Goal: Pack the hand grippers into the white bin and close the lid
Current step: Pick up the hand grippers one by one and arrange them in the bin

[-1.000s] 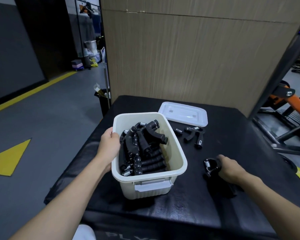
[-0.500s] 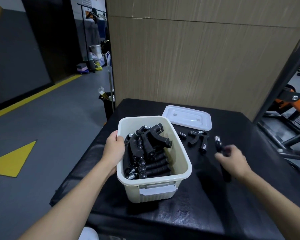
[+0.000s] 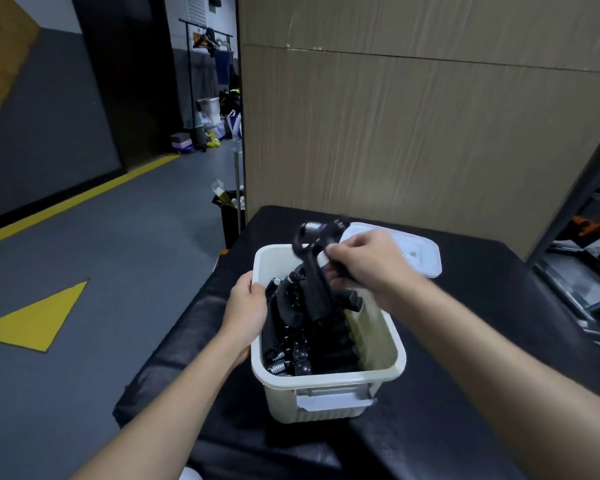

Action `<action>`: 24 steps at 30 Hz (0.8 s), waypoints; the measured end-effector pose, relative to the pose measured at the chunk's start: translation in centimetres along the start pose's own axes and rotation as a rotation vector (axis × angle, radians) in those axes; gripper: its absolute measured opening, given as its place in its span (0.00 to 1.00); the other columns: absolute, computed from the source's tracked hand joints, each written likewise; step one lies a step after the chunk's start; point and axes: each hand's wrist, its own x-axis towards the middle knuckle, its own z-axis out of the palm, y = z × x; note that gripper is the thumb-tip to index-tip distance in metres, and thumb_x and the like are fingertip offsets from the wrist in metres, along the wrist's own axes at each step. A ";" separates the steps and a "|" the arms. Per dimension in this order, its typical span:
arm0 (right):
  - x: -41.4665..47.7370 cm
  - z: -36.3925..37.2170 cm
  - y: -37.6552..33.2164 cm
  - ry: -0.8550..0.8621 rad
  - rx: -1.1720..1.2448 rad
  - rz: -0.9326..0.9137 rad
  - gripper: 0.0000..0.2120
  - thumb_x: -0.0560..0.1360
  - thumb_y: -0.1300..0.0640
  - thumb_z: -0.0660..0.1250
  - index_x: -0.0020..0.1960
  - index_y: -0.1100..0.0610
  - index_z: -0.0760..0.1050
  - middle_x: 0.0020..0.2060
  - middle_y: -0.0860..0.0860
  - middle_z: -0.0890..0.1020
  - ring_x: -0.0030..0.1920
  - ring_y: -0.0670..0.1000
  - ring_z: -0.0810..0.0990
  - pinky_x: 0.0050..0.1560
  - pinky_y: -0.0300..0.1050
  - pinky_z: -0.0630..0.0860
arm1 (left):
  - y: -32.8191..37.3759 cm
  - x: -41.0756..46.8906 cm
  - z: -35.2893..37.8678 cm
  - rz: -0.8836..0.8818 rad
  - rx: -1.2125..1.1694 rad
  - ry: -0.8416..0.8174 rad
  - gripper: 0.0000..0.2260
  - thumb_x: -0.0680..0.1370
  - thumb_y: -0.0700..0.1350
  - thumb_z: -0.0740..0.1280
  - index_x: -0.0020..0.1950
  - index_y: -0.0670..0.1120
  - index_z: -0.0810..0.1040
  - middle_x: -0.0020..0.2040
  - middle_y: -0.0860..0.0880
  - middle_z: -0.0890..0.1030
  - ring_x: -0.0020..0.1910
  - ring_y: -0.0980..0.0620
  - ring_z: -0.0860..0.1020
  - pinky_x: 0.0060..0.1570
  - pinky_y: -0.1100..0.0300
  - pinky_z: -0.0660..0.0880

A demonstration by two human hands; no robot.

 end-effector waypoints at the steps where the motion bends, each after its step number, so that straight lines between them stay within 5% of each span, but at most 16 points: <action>1: 0.6 1.5 0.6 -0.018 -0.051 0.036 0.12 0.76 0.65 0.65 0.34 0.63 0.75 0.31 0.60 0.79 0.25 0.51 0.76 0.26 0.40 0.77 | -0.1 0.1 0.0 0.001 -0.005 0.001 0.15 0.81 0.40 0.53 0.54 0.49 0.79 0.46 0.49 0.82 0.43 0.50 0.78 0.39 0.57 0.73; 4: 2.3 5.1 2.4 -0.001 -0.198 0.069 0.13 0.73 0.62 0.62 0.30 0.59 0.74 0.29 0.58 0.82 0.26 0.53 0.77 0.27 0.41 0.72 | -0.5 0.3 0.0 -0.008 -0.028 0.003 0.14 0.81 0.43 0.54 0.51 0.50 0.80 0.43 0.50 0.82 0.40 0.53 0.77 0.37 0.58 0.71; 8: 3.4 6.9 2.7 0.049 -0.435 0.004 0.12 0.69 0.57 0.61 0.36 0.61 0.80 0.32 0.53 0.84 0.36 0.55 0.82 0.34 0.42 0.74 | -0.7 0.6 0.0 0.000 -0.074 0.012 0.14 0.81 0.42 0.55 0.50 0.51 0.80 0.43 0.51 0.83 0.41 0.54 0.78 0.40 0.58 0.72; 12: 3.8 7.1 3.1 0.055 -0.581 -0.059 0.11 0.71 0.58 0.61 0.31 0.57 0.68 0.29 0.51 0.75 0.36 0.57 0.75 0.30 0.41 0.65 | -0.7 0.5 0.0 0.016 -0.077 0.017 0.15 0.80 0.38 0.54 0.46 0.50 0.79 0.37 0.54 0.79 0.38 0.53 0.75 0.37 0.58 0.69; 19: 3.5 9.1 4.8 0.031 -0.661 -0.069 0.06 0.74 0.57 0.60 0.44 0.59 0.72 0.39 0.53 0.75 0.45 0.59 0.77 0.42 0.44 0.70 | -0.9 0.6 0.0 0.012 -0.067 0.016 0.15 0.80 0.40 0.54 0.50 0.50 0.80 0.47 0.44 0.83 0.43 0.49 0.77 0.45 0.53 0.74; 24: 4.8 7.7 5.3 -0.032 -0.620 -0.015 0.10 0.72 0.54 0.65 0.37 0.59 0.75 0.34 0.53 0.78 0.39 0.57 0.79 0.38 0.42 0.72 | -0.8 0.6 -0.1 -0.006 -0.078 0.018 0.16 0.81 0.40 0.54 0.50 0.54 0.79 0.48 0.50 0.84 0.48 0.50 0.80 0.47 0.56 0.76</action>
